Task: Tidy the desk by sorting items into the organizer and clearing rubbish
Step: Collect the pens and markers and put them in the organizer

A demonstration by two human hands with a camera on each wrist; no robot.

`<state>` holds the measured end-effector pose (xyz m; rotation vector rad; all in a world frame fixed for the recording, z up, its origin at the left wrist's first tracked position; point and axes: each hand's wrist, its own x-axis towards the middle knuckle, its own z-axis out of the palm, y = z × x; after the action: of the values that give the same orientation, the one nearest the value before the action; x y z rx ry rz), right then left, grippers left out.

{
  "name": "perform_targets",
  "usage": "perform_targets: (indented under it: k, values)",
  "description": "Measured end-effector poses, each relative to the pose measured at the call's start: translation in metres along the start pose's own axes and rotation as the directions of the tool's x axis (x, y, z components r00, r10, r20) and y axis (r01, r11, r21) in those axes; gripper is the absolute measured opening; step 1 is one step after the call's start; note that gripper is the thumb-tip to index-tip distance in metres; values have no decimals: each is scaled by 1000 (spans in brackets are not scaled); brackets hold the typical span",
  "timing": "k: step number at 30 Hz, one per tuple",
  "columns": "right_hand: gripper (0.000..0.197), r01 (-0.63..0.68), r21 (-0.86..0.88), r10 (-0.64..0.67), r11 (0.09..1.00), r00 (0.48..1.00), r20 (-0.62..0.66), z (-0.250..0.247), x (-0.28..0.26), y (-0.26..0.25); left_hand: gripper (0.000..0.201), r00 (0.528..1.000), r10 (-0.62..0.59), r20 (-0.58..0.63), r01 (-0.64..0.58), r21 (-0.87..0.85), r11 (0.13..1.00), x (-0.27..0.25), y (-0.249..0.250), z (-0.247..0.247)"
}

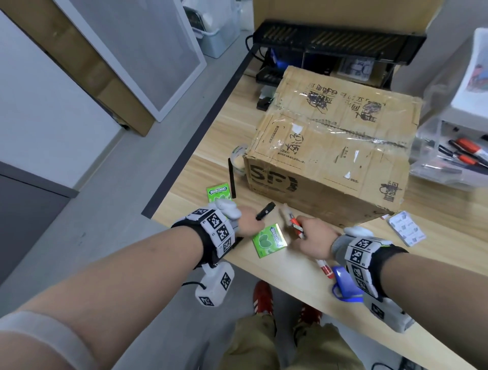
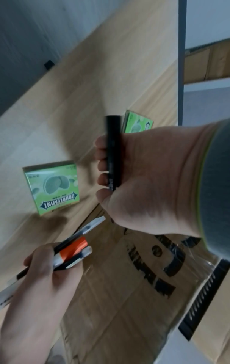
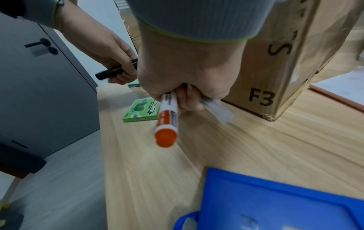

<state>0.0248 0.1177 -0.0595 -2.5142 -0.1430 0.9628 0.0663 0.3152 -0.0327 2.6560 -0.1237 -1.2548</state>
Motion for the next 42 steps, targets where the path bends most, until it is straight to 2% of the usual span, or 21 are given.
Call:
perform_targets:
  k: [5, 8, 11, 13, 15, 17, 19, 21, 26, 29, 30, 33, 35, 38, 42]
  values:
    - [13, 90, 171, -83, 981, 995, -47, -3, 0, -12, 29, 981, 104, 165, -90, -90, 992, 0, 12, 1]
    - [19, 124, 319, -96, 940, 990, -99, -4, -6, -11, 16, 937, 169, 307, -74, -301, 951, 5, 15, 6]
    - [31, 130, 364, -90, 922, 988, -125, -5, -11, 0, 10, 880, 244, 408, -39, -448, 893, 8, 24, 6]
    - [33, 145, 374, -98, 916, 985, -143, -4, -14, 5, 14, 852, 280, 443, -36, -484, 874, 8, 30, 4]
    - [27, 155, 373, -104, 915, 983, -153, -5, -21, 12, 23, 818, 311, 484, 0, -540, 841, 10, 40, 7]
    - [20, 150, 329, -112, 932, 985, -130, -8, -30, 23, 34, 758, 343, 555, 65, -588, 806, 11, 58, 13]
    - [21, 128, 267, -97, 955, 987, -125, -12, -42, 45, 43, 693, 344, 634, 123, -575, 809, 14, 84, 23]
    - [24, 118, 232, -93, 965, 989, -117, -16, -57, 65, 45, 659, 337, 672, 130, -544, 829, 14, 108, 32]
    - [28, 4, 223, 10, 975, 998, -61, -28, -90, 112, 37, 665, 338, 666, -1, -452, 892, 5, 170, 45]
    - [17, -77, 233, 87, 969, 996, -33, -37, -110, 138, 30, 687, 295, 664, -72, -342, 937, 2, 208, 47]
    - [21, -88, 244, 102, 966, 994, -45, -42, -118, 148, 30, 694, 276, 665, -87, -304, 949, -1, 222, 47]
    - [28, -94, 248, 125, 964, 986, -114, -62, -139, 174, 22, 729, 265, 631, -129, -254, 958, -15, 262, 45]
    - [27, -112, 201, 145, 973, 977, -156, -81, -153, 188, 21, 766, 299, 570, -201, -230, 952, -25, 288, 41]
    - [31, -147, 111, 170, 983, 959, -227, -117, -172, 193, 16, 791, 340, 509, -287, -182, 941, -40, 321, 29]
    - [22, -83, -14, 70, 996, 904, -422, -181, -190, 192, 10, 847, 377, 374, -343, -158, 926, -58, 360, -7]
